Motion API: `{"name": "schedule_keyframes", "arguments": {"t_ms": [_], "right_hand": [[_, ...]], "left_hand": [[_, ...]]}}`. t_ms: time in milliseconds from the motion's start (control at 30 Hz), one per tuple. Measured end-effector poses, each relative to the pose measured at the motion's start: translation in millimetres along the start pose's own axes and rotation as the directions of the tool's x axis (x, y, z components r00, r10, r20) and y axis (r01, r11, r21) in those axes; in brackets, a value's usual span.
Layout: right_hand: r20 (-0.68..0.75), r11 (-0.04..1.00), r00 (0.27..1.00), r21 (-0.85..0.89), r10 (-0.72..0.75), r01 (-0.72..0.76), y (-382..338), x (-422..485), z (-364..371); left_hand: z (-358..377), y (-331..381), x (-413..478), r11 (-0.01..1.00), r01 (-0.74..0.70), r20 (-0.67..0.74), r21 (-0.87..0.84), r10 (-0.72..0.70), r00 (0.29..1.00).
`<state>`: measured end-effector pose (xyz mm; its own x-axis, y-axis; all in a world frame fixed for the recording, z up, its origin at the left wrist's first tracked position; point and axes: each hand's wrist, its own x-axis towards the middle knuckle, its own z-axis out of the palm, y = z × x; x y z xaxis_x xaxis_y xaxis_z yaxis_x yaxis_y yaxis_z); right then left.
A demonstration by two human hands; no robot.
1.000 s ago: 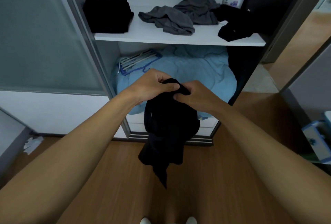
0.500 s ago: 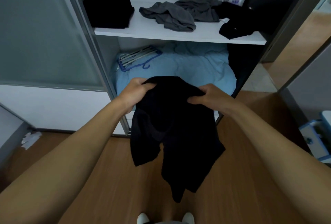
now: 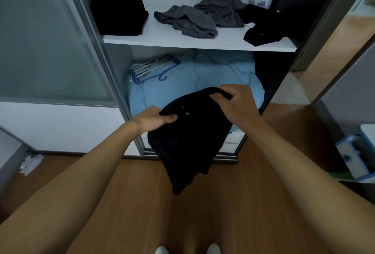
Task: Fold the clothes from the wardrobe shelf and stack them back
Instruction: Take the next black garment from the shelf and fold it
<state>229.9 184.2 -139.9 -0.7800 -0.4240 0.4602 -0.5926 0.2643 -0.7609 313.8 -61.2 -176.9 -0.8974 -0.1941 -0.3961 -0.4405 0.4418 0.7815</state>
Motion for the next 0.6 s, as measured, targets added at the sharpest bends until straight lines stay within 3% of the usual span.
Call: {"name": "schedule_keyframes", "arguments": {"t_ms": [67, 200, 300, 367, 500, 600], "right_hand": [[-0.072, 0.998, 0.997, -0.064, 0.003, -0.008, 1, 1, -2], [-0.196, 0.978, 0.977, -0.175, 0.078, -0.113, 17, 1, -19], [-0.074, 0.946, 0.983, -0.267, 0.170, -0.184, 38, -13, -30], [0.084, 0.951, 0.964, -0.209, 0.251, -0.229, 52, -26, -38], [0.412, 0.922, 0.831, -0.070, 0.374, -0.380, 61, -42, -59], [0.348, 0.917, 0.851, -0.076, 0.393, -0.392, 56, -41, -57]], "left_hand": [[5, -12, -1, 1.000, 0.027, 0.012, -0.009, -0.027, 1.000], [-4, -14, -1, 0.987, -0.051, -0.160, -0.152, 0.027, 0.987], [-19, -5, 0, 0.975, -0.157, -0.254, -0.159, 0.113, 0.961], [-25, 1, -1, 0.971, -0.211, -0.292, -0.112, 0.171, 0.941], [-27, -1, -2, 0.965, -0.257, -0.352, -0.045, 0.225, 0.908], [-24, -6, -2, 0.968, -0.236, -0.320, -0.081, 0.199, 0.926]]}}
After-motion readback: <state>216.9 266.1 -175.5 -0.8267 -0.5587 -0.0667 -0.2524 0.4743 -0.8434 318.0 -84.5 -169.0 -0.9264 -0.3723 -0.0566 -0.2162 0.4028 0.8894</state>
